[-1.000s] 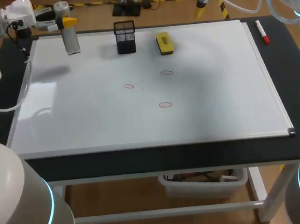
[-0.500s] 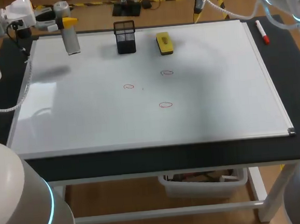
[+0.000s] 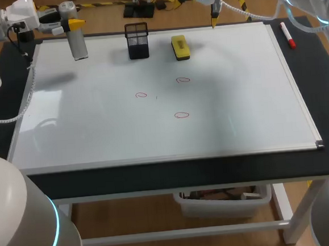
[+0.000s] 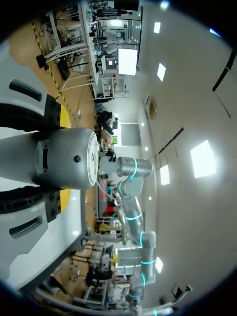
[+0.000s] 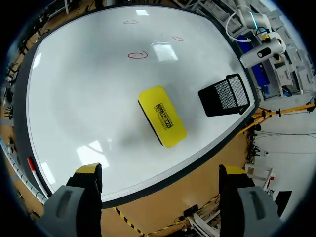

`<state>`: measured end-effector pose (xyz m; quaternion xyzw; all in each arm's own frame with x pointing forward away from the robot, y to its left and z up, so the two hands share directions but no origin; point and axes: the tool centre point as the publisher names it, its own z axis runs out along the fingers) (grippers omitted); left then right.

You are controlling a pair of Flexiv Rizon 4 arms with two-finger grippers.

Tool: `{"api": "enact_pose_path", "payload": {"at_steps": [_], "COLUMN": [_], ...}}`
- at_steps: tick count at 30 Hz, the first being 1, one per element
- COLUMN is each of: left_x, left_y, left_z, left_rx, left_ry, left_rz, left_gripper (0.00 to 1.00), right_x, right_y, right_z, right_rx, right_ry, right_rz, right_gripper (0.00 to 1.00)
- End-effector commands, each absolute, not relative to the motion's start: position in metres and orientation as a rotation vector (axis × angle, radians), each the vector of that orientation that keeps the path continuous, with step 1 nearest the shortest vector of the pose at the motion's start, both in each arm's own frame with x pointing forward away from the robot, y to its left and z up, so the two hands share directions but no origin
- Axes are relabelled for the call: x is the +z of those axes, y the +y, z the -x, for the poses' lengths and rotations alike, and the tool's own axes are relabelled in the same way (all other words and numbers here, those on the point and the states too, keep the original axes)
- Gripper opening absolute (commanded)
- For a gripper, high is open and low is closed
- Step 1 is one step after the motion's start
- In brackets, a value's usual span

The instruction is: Pick up the inspection probe, press it on each red-marked spot on the whiteboard one by one, put down the probe, pick up the eraser, and wipe off all the red marks.

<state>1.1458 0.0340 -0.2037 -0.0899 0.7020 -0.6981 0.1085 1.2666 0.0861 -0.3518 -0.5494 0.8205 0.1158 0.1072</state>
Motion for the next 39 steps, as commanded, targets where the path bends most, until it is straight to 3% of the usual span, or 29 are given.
{"api": "enact_pose_path", "payload": {"at_steps": [1,18,39], "left_x": [-0.202,-0.202,-0.202], "left_y": [0.034,0.034,0.034], "left_z": [-1.144,-1.144,-1.144], "left_rx": [-2.049,-2.049,-2.049], "left_ry": [2.063,2.063,2.063], "left_rz": [0.268,0.268,0.268], "left_gripper": [0.0,0.0,0.0], "right_x": [-0.356,-0.375,-0.389], "right_y": [0.089,0.104,0.121], "right_z": [-1.277,-1.267,-1.255], "right_rx": [-0.261,-0.565,-0.379], "right_ry": [2.973,2.828,2.736], "right_rz": [2.16,2.463,2.618], "right_gripper": [1.0,1.0,1.0]}}
